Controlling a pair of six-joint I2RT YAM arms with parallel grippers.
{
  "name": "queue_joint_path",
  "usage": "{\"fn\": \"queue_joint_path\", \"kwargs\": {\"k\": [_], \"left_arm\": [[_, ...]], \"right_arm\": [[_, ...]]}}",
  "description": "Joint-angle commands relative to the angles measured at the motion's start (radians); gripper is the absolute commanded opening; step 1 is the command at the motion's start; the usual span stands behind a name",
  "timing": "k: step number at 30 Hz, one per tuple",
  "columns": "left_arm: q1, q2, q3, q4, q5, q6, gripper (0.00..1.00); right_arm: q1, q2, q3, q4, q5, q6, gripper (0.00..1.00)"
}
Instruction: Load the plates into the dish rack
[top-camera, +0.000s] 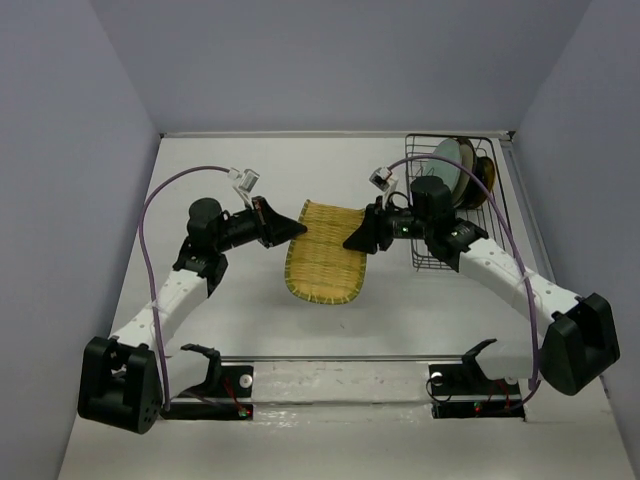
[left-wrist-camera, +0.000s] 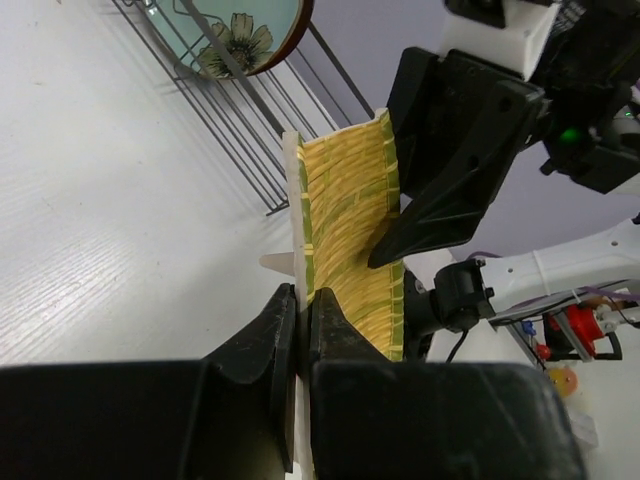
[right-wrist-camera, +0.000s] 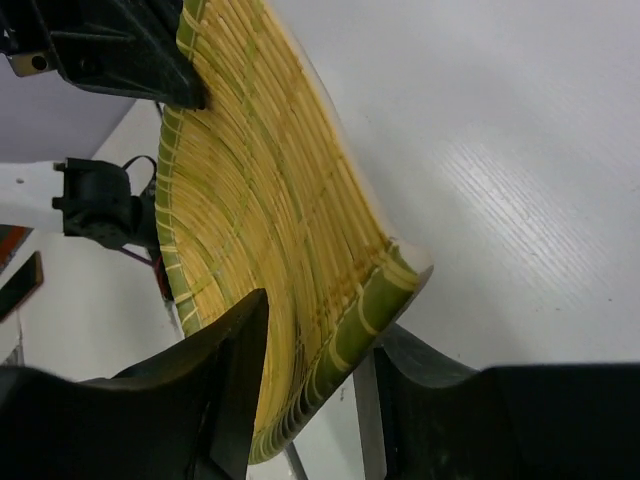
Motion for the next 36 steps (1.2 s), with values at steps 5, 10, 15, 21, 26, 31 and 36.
{"fn": "queue_joint_path", "kwargs": {"k": [5,10,15,21,26,31,36], "left_arm": [[-0.013,-0.043,0.088,0.056,0.067,-0.021,0.06],[-0.013,-0.068,0.126,-0.067,0.02,0.032,0.22],[-0.013,-0.126,0.197,-0.368,-0.188,0.23,0.98],[-0.014,-0.248,0.179,-0.485,-0.397,0.33,0.99],[-0.059,-0.317,0.145,-0.514,-0.506,0.382,0.99],[-0.125,-0.348,0.134,-0.533,-0.58,0.419,0.99],[-0.16,-0.37,0.129,-0.536,-0.568,0.424,0.99]], "right_arm": [[-0.016,-0.02,-0.091,0.427,-0.262,0.234,0.07],[-0.067,-0.063,-0.099,0.518,-0.198,0.336,0.07],[-0.09,-0.121,-0.028,0.342,0.087,0.294,0.07],[-0.09,-0.132,0.076,0.215,0.354,0.267,0.07],[-0.09,-0.15,0.165,0.058,0.63,0.192,0.07],[-0.09,-0.144,0.243,-0.025,0.882,0.141,0.07],[-0.09,-0.098,0.305,-0.06,1.176,0.092,0.07]]}}
